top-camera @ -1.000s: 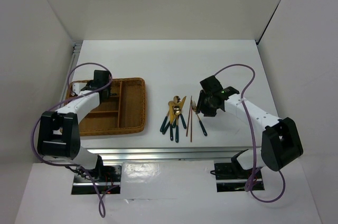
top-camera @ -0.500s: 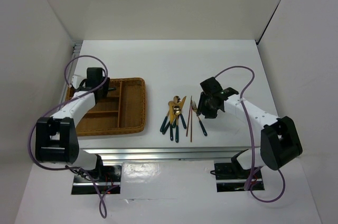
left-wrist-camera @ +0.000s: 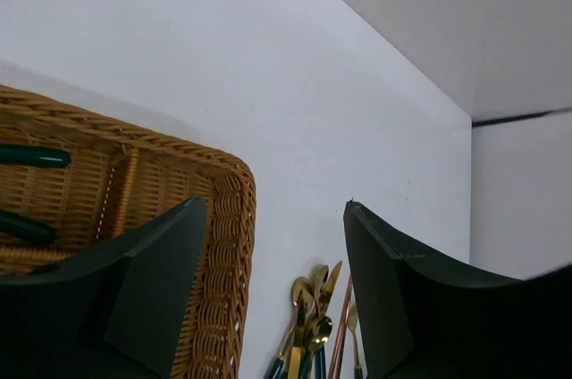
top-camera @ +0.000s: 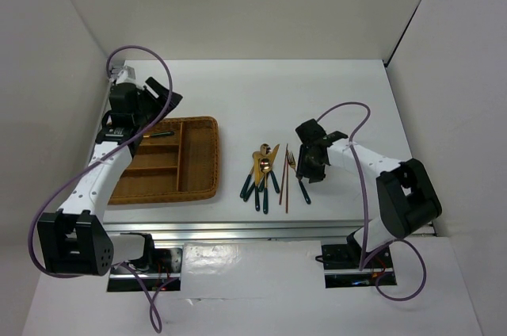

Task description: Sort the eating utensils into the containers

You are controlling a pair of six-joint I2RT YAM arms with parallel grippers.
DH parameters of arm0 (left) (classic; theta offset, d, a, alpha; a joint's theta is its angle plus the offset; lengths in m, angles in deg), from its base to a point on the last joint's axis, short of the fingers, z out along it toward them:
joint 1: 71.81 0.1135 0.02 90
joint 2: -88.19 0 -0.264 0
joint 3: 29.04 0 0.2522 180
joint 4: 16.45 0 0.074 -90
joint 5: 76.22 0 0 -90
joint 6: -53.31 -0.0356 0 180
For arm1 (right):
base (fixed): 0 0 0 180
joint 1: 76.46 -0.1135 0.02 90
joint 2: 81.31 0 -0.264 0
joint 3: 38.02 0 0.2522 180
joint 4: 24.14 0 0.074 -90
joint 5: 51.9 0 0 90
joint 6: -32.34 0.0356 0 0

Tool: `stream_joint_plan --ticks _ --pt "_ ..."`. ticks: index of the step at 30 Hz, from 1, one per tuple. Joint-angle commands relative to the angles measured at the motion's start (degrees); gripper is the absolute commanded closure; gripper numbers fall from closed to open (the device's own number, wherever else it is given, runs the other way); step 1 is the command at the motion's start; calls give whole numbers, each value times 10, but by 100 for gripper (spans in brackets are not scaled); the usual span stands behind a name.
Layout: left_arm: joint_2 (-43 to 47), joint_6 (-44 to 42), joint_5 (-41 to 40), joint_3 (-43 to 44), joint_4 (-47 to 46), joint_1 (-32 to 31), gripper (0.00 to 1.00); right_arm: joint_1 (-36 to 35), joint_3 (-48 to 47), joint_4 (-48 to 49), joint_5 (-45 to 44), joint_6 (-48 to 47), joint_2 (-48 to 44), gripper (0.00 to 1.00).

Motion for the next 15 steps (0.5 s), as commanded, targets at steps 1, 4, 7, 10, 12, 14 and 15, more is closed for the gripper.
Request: stream_joint_plan --ticks 1,4,7,10,12,14,15 --pt "17 -70 65 17 15 1 23 3 -14 18 -24 -23 10 56" --pt "22 -83 77 11 20 1 22 3 -14 24 -12 -28 20 57" --pt "27 -89 77 4 32 1 22 3 -9 37 0 -28 26 58" --pt "27 -101 84 -3 47 1 22 3 -9 44 6 -34 37 59" --pt "27 -109 91 -3 54 1 22 3 -9 44 6 -34 42 61" --pt "33 -114 91 -3 61 1 22 3 -9 50 6 -39 47 61" --pt "33 -114 91 -3 61 1 22 3 -9 50 6 -39 47 61"
